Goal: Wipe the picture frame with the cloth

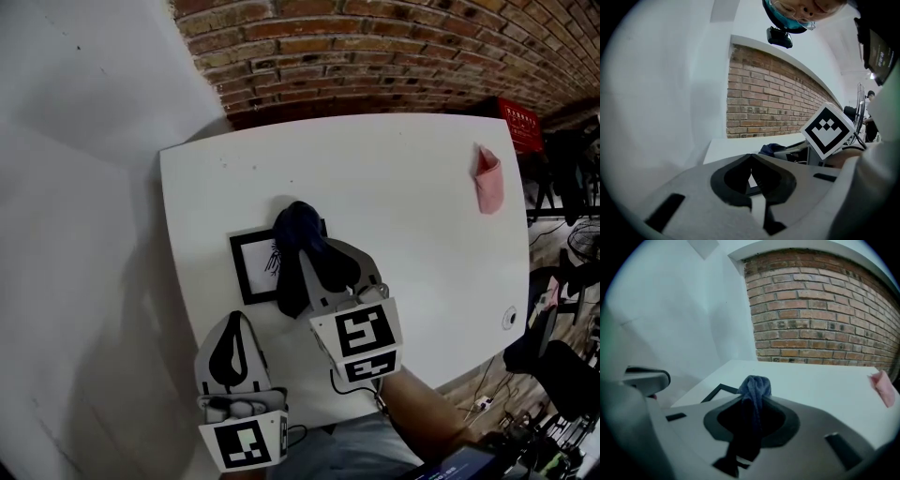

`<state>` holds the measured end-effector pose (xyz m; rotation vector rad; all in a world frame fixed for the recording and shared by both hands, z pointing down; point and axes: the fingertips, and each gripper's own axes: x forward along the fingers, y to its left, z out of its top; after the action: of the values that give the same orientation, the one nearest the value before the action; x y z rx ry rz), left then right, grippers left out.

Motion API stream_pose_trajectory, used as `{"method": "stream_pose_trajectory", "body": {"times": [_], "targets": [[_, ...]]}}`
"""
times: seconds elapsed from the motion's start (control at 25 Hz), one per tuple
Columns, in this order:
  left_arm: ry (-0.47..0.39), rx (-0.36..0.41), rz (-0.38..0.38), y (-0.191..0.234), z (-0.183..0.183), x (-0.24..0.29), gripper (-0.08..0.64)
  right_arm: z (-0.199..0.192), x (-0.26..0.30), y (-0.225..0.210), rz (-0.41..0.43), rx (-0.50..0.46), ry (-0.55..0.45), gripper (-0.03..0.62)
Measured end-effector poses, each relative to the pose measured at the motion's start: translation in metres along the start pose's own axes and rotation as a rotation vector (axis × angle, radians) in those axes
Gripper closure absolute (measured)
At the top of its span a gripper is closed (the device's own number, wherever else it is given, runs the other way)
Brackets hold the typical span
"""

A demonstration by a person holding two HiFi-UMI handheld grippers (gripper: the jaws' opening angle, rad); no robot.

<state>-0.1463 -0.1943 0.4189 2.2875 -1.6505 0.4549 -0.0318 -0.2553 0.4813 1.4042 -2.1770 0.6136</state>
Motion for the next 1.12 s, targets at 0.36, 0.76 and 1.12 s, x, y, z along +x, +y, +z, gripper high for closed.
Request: {"method": "stream_pose_trajectory", "body": {"times": [0.36, 0.76, 1.12], "targets": [[-0.032, 0.018, -0.001, -0.013, 0.01, -0.015, 0.551, 0.002, -0.029, -0.017, -0.045, 0.001, -0.027, 0.514], [-0.096, 0.029, 0.071, -0.028, 0.028, -0.073, 0.551, 0.024, -0.081, 0.007, 0.002, -0.063, -0.1, 0.514], [-0.094, -0.041, 0.159, -0.019, 0.027, -0.113, 0.551, 0.042, -0.087, 0.061, 0.111, -0.123, -0.136, 0.514]]}}
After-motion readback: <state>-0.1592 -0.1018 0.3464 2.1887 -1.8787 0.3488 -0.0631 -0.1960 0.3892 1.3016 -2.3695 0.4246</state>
